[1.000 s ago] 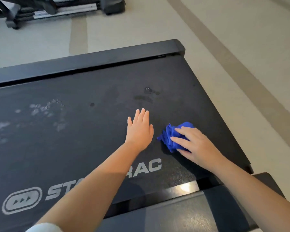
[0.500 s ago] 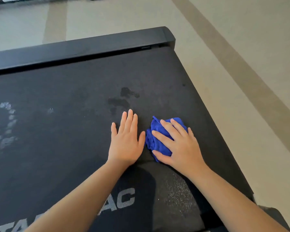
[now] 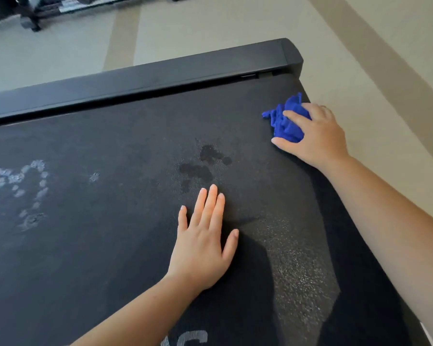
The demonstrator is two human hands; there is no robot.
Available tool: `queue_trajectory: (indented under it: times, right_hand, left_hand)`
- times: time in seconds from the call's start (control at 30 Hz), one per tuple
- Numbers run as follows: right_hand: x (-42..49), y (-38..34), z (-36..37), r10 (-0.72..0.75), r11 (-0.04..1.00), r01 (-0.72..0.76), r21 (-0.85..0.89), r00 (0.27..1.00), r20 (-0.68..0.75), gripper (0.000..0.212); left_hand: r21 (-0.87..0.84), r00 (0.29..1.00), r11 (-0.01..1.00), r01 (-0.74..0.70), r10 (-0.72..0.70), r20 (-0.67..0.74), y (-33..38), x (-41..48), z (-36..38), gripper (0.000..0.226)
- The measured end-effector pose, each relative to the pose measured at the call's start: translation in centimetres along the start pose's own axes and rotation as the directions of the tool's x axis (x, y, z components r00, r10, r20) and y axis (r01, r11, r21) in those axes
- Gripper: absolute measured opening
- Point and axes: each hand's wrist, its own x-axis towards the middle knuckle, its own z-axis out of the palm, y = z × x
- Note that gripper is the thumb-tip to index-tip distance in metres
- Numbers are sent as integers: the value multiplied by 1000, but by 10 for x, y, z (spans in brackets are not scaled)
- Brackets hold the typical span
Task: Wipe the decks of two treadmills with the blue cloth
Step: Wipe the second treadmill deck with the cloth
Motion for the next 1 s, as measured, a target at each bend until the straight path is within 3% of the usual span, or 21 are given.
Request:
queue_trajectory:
  times: [0.13, 0.27, 0.43, 0.53, 0.6, 0.7, 0.87, 1.0]
  right_hand:
    - [-98, -10, -12, -118, 993, 118, -10, 979, -168, 61]
    - [-178, -17, -23, -237, 971, 238, -17, 960, -149, 55]
    - [-105, -19, -5, -248, 968, 249, -11, 960, -128, 56]
    - [-32, -34, 8, -166, 986, 165, -22, 984, -71, 58]
    - [8, -48, 17, -80, 995, 82, -57, 996, 47, 58]
    - [16, -57, 17, -60, 993, 67, -100, 995, 78, 57]
    - [-101, -35, -3, -213, 977, 211, -28, 968, -134, 55]
    - [-232, -38, -34, -234, 972, 232, -31, 964, -124, 51]
  left_hand:
    - [18, 1000, 1000, 3, -3, -12, 1, 0, -1, 75]
    - [14, 1000, 1000, -1, 1, -23, 1, 1, 0, 76]
    - [12, 999, 1000, -8, 8, -37, 0, 2, 3, 76]
    - [7, 1000, 1000, -14, 14, -28, -1, 2, 3, 76]
    - [-4, 999, 1000, -16, 16, -30, -2, 2, 2, 76]
    - [-13, 999, 1000, -22, 21, -27, -3, 2, 2, 77]
    - [-17, 999, 1000, -26, 26, -23, -1, 2, 3, 75]
    - [-5, 999, 1000, -31, 30, -38, -1, 2, 2, 71]
